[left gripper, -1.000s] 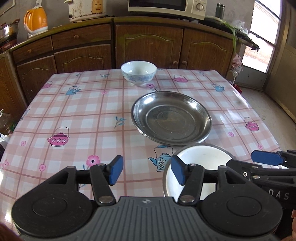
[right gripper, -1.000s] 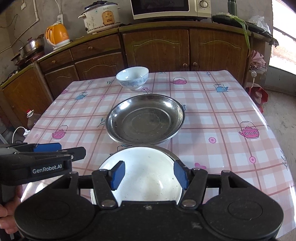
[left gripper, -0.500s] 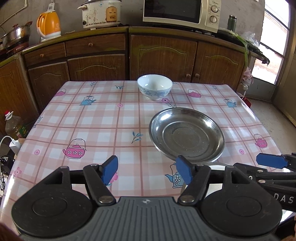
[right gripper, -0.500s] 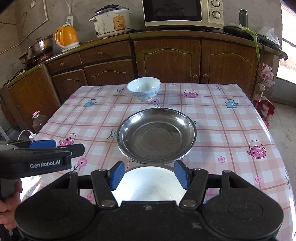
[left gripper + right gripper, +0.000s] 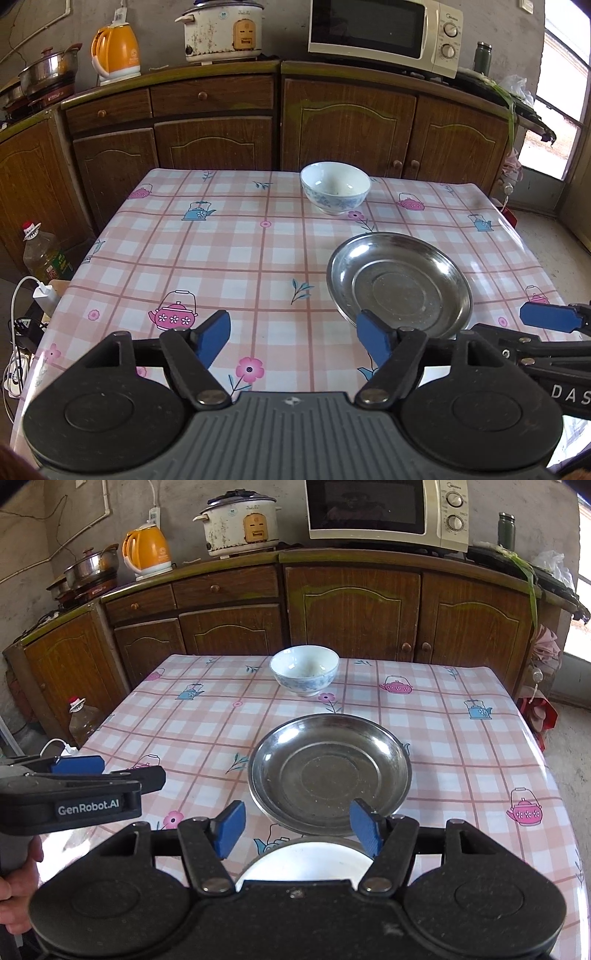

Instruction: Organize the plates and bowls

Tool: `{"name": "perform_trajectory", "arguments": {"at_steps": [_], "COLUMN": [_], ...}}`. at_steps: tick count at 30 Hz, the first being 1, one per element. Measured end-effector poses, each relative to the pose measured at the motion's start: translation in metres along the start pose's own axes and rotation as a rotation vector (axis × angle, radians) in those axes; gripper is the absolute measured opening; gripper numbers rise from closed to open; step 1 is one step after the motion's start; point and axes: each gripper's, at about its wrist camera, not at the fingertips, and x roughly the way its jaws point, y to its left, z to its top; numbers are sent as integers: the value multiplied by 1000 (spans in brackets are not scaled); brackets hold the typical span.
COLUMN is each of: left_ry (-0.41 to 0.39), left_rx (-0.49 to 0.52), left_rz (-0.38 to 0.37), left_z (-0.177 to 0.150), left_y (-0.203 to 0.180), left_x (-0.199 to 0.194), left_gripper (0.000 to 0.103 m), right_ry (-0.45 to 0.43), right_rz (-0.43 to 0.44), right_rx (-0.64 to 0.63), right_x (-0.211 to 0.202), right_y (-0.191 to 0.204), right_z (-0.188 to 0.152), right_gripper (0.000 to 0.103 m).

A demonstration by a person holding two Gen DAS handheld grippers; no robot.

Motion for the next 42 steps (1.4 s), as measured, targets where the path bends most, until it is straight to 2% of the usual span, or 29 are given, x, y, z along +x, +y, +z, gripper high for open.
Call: {"name": "perform_trajectory", "arguments": {"at_steps": [42], "left_ry": [44], "left_rx": [-17], "left_rz": [41], "left_z": [26], "left_y": [25], "left_x": [51], "left_gripper": [80], "right_ry": [49], "right_rz": [9], "right_rx": [-55], "right_x": [72], "right_y": [20], "right_z": [39], "right_gripper": [79]}}
